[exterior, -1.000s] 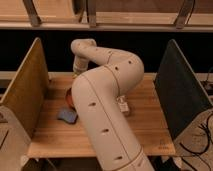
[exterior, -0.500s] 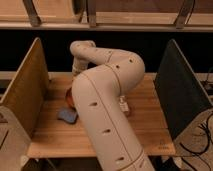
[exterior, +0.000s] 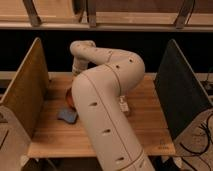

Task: Place the pepper in the ceramic bowl

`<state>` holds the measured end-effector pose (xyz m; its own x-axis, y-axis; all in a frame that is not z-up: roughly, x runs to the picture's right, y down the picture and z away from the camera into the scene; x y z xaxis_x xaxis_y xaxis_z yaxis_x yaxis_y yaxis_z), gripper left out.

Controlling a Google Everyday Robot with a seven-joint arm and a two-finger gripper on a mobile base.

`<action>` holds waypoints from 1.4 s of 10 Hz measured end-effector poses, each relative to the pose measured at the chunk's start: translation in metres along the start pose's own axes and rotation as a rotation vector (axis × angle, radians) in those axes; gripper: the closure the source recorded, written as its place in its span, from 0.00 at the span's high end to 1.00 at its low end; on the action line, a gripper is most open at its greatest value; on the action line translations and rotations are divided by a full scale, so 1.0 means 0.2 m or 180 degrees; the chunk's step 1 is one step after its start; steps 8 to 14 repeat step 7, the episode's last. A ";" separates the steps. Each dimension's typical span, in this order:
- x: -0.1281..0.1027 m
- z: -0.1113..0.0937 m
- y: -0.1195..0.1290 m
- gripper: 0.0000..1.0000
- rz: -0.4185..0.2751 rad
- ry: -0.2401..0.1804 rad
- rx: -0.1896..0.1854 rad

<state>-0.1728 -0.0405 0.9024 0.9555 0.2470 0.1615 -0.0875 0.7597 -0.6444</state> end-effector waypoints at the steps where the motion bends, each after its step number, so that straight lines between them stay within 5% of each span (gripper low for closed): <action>1: 0.00 0.00 0.00 0.54 0.0000 0.0000 0.0000; 4: 0.00 0.00 0.00 0.80 0.0000 0.0001 0.0000; 14: 0.00 0.00 0.00 0.80 0.0001 0.0001 0.0000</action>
